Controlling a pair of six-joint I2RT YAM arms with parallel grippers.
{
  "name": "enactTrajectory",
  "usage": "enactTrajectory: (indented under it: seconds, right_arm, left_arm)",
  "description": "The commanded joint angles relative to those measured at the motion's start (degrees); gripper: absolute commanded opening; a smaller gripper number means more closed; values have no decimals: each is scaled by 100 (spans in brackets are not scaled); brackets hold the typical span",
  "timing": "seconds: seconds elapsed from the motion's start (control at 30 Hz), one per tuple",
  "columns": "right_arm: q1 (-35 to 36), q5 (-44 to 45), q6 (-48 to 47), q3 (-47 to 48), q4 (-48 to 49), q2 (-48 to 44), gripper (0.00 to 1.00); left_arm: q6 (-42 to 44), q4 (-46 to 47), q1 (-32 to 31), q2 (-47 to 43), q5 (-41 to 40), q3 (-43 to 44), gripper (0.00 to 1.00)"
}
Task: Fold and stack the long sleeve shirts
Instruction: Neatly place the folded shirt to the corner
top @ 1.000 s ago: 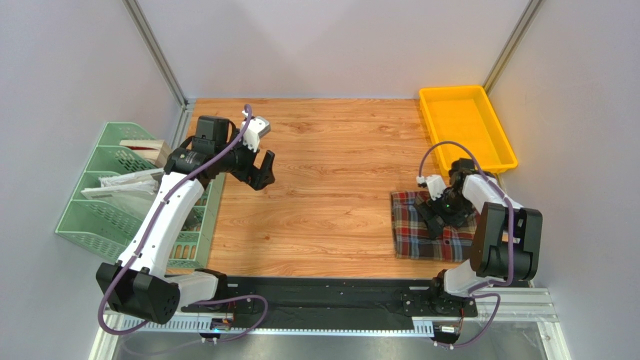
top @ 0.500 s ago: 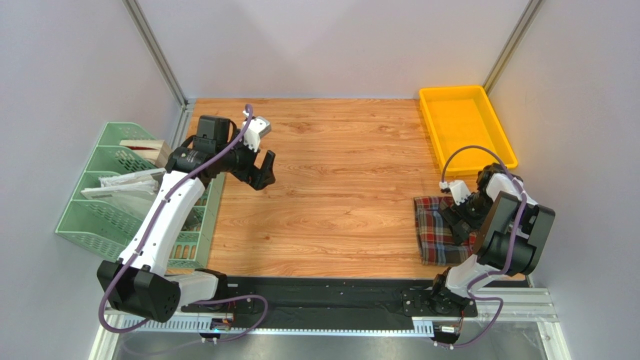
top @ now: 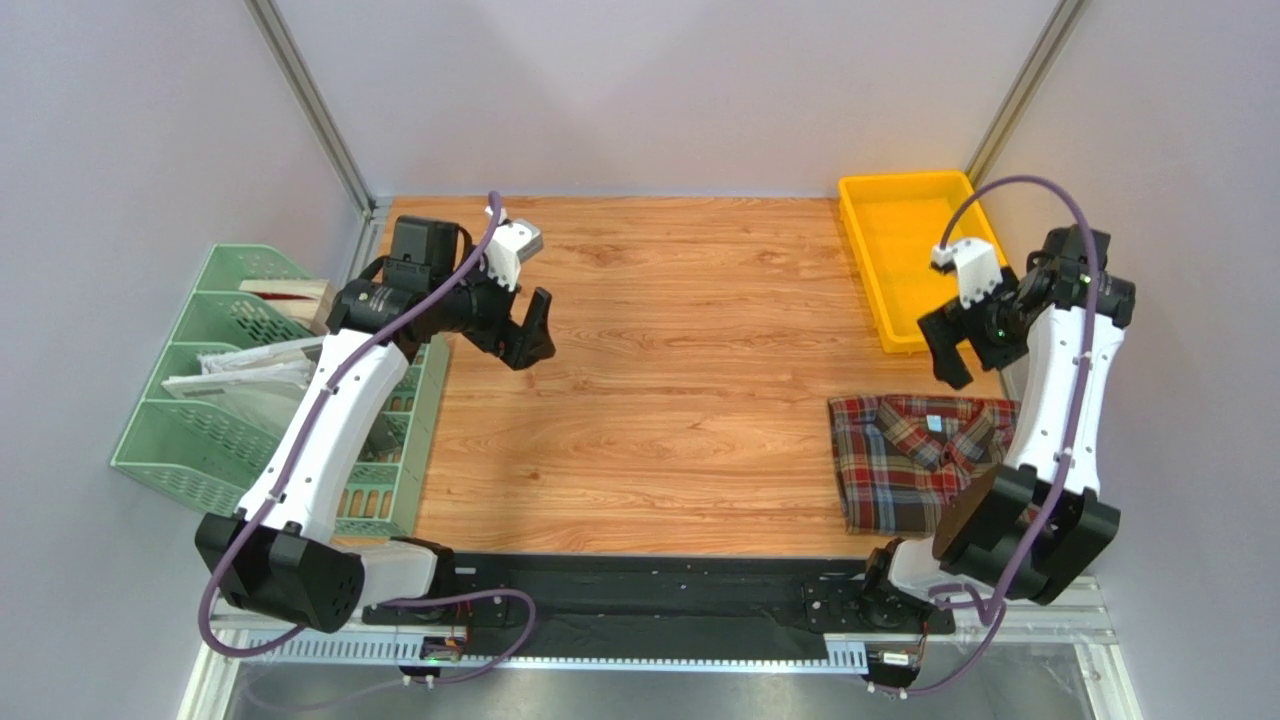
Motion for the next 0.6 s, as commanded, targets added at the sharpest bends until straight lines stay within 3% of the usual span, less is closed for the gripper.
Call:
enactTrajectory:
  seconds: [0.0,0.13,0.27,0.37,0.57]
  right_arm:
    - [583,-1312,1604,565,-575,-296,100]
    - [1734,-1375,3623,-39,514,-743,100]
    - [3200,-911,4611,-1155,1946,-1008,100]
    - [3747,-628,4893,-1745,2256,-982,100]
    - [3907,-451,4815,-2317,2380,-1342,100]
  left_arm:
    - [-221,-164,42,296,307,437,99]
    - [-265,-244,51,498,-113,377,99]
    - [-256,-130,42,411,-150,-245,99]
    - [-274,169,42,201,-106,-950,99]
    - [-230,494,42,-370,-237,-1724,99]
